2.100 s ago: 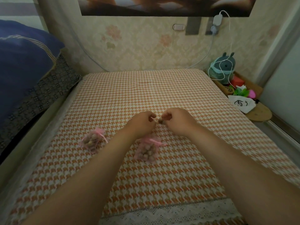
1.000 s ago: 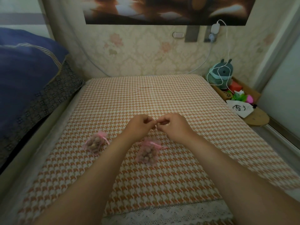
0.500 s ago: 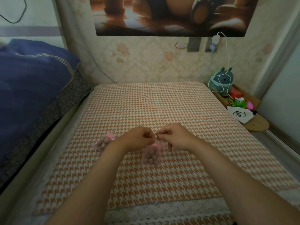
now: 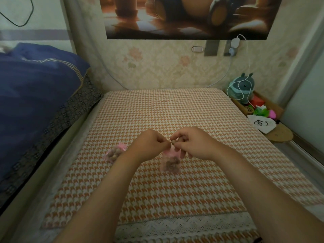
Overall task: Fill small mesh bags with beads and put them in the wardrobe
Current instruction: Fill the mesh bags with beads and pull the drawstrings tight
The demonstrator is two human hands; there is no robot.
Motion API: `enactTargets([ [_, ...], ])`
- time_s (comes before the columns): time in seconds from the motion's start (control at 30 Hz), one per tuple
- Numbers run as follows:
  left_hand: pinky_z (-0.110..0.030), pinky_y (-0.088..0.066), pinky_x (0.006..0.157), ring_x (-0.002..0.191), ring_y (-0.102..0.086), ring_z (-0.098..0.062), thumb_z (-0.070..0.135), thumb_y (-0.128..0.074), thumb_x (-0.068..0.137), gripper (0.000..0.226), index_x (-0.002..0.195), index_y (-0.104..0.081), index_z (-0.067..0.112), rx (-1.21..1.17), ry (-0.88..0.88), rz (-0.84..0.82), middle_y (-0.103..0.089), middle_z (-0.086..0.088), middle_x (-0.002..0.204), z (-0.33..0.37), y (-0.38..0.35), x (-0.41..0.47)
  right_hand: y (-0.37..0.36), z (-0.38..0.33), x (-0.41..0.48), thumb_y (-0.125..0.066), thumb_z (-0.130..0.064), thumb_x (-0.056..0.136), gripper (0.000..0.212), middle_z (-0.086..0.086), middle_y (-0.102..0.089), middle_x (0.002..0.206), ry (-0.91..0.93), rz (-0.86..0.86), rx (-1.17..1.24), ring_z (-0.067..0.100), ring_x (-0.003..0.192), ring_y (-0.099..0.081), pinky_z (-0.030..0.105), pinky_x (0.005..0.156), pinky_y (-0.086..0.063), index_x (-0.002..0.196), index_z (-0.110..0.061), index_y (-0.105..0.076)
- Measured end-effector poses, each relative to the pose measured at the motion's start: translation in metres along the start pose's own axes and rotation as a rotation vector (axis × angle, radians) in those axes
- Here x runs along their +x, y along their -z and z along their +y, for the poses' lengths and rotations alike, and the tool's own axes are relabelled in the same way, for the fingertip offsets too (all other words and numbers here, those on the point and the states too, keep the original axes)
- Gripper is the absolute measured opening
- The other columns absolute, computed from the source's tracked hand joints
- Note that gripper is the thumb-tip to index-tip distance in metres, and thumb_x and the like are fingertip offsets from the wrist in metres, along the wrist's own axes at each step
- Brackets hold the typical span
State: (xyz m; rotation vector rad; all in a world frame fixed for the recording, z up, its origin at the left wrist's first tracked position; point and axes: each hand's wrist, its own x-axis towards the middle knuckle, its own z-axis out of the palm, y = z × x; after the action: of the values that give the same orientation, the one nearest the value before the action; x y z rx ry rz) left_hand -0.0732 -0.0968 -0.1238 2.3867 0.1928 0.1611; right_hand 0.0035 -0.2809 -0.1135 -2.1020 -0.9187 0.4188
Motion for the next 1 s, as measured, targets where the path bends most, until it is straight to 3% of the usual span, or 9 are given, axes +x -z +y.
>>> enactTargets([
  [0.17,-0.022,-0.051,0.054,0.061,-0.065,-0.004,0.031,-0.076,0.080,0.008,0.075,-0.081,0.028,-0.050,0.081,-0.013,-0.073,0.014,0.066,0.004,0.002,-0.001,0.000,0.000,0.000,-0.069,-0.030,0.094,0.006,-0.010,-0.075,0.076,-0.015,-0.020,-0.136,0.003,0.060,-0.069,0.021,0.057,-0.052,0.094,-0.035,-0.073],
  [0.27,-0.021,-0.050,0.057,0.062,-0.065,-0.001,0.032,-0.076,0.080,0.007,0.075,-0.081,0.030,-0.057,0.099,-0.018,-0.072,0.017,0.065,0.005,0.002,0.000,0.001,-0.003,-0.001,-0.072,-0.033,0.091,0.009,-0.012,-0.074,0.082,-0.009,-0.010,-0.221,0.003,0.075,-0.068,0.030,0.073,-0.058,0.097,-0.034,-0.079],
  [0.43,-0.028,-0.044,0.054,0.055,-0.054,-0.011,0.041,-0.074,0.081,0.026,0.071,-0.079,0.017,-0.072,0.157,0.026,-0.069,-0.010,0.063,0.008,-0.002,-0.001,0.002,-0.010,0.000,-0.069,-0.033,0.093,0.014,-0.002,-0.075,0.082,-0.023,-0.079,-0.285,0.021,0.068,-0.065,0.039,0.065,-0.053,0.100,-0.030,-0.081],
  [0.53,-0.027,-0.045,0.053,0.054,-0.057,-0.012,0.039,-0.074,0.081,0.023,0.070,-0.079,0.019,-0.023,0.165,0.054,-0.069,0.000,0.060,0.011,-0.004,-0.001,0.001,-0.009,0.001,-0.069,-0.032,0.092,0.013,-0.007,-0.074,0.081,-0.040,-0.079,-0.295,0.012,0.065,-0.063,0.034,0.063,-0.052,0.098,-0.031,-0.081],
  [0.63,-0.028,-0.056,0.061,0.066,-0.068,-0.006,0.036,-0.076,0.077,0.010,0.073,-0.081,0.029,0.007,0.153,0.035,-0.073,0.013,0.068,0.012,-0.002,-0.002,0.002,-0.008,-0.003,-0.076,-0.034,0.087,0.005,-0.018,-0.074,0.084,-0.042,-0.099,-0.264,0.000,0.077,-0.067,0.026,0.071,-0.055,0.089,-0.037,-0.080],
  [0.7,-0.026,-0.055,0.060,0.066,-0.067,-0.001,0.035,-0.076,0.075,0.005,0.073,-0.080,0.033,0.004,0.145,0.016,-0.072,0.020,0.067,0.012,-0.001,-0.003,0.003,-0.008,-0.005,-0.080,-0.034,0.084,0.006,-0.021,-0.073,0.085,-0.024,-0.096,-0.269,-0.008,0.075,-0.064,0.019,0.066,-0.050,0.081,-0.040,-0.079],
  [0.83,-0.032,-0.055,0.067,0.068,-0.065,-0.002,0.035,-0.072,0.076,0.008,0.070,-0.078,0.036,-0.042,0.141,-0.042,-0.071,0.017,0.067,0.016,0.002,-0.005,0.003,-0.011,-0.005,-0.077,-0.035,0.085,0.004,-0.018,-0.074,0.090,-0.009,-0.104,-0.256,0.006,0.056,-0.067,0.028,0.055,-0.057,0.084,-0.038,-0.079],
  [0.9,-0.038,-0.058,0.070,0.068,-0.064,-0.008,0.034,-0.070,0.076,0.012,0.068,-0.078,0.035,-0.044,0.154,-0.075,-0.073,0.009,0.068,0.018,0.004,-0.006,0.000,-0.012,-0.006,-0.077,-0.033,0.086,0.004,-0.025,-0.073,0.087,0.010,-0.117,-0.269,0.004,0.052,-0.064,0.023,0.050,-0.052,0.085,-0.037,-0.079],
  [1.0,-0.025,-0.051,0.057,0.069,-0.065,0.000,0.032,-0.073,0.077,0.015,0.065,-0.076,0.040,-0.020,0.152,-0.097,-0.071,0.019,0.064,0.017,0.006,-0.007,-0.001,-0.015,-0.006,-0.078,-0.034,0.084,0.005,-0.028,-0.071,0.085,0.039,-0.103,-0.306,-0.009,0.073,-0.064,0.020,0.066,-0.051,0.087,-0.038,-0.079],
])
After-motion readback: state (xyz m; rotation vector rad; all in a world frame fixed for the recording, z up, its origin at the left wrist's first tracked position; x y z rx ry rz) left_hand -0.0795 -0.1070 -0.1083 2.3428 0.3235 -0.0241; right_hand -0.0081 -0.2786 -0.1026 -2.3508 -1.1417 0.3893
